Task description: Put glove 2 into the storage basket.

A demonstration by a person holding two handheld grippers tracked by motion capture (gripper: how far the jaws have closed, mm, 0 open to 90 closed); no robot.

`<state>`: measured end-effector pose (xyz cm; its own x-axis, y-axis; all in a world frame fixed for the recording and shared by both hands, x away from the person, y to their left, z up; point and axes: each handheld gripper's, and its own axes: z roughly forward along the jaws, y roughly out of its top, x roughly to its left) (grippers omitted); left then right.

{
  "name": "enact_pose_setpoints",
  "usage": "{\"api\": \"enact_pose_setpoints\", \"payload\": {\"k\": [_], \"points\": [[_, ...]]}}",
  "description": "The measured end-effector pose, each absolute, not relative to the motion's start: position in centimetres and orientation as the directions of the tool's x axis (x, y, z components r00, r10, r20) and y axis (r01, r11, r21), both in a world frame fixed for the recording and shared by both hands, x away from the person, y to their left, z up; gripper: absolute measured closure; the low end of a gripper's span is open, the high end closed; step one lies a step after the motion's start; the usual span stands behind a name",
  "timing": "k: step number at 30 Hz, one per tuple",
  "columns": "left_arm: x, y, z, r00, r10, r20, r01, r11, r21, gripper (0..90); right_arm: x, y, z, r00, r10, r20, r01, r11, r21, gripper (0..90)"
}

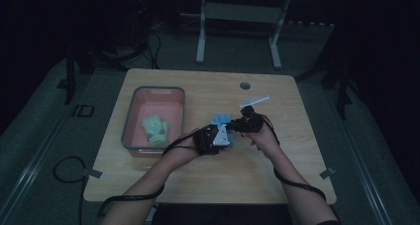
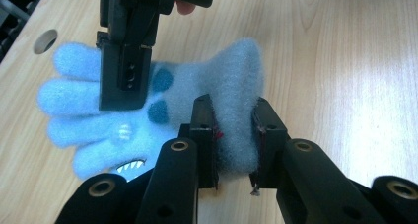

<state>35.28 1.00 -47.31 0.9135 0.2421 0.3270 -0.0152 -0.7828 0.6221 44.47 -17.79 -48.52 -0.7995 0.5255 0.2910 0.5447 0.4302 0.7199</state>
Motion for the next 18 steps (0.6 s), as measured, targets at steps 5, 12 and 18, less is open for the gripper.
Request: {"api": "enact_pose_setpoints", "payload": {"k": [5, 12, 18], "points": [[35.3, 2.3, -46.3, 0.906, 0.252, 0.340, -0.008, -0.793, 0.609, 75.7, 44.9, -16.6, -47.8, -0.809, 0.500, 0.310, 0.539, 0.418, 0.731, 77.4], [35.2, 4.1, -45.2, 0.892, 0.280, 0.355, 0.010, -0.797, 0.604, 75.7, 45.5, -14.2, -46.3, -0.826, 0.478, 0.299, 0.517, 0.428, 0.741, 77.3], [35.2, 6.0, -44.3, 0.879, 0.295, 0.375, 0.018, -0.806, 0.591, 75.6, 45.8, -11.9, -45.2, -0.842, 0.464, 0.276, 0.492, 0.451, 0.744, 77.3]]}}
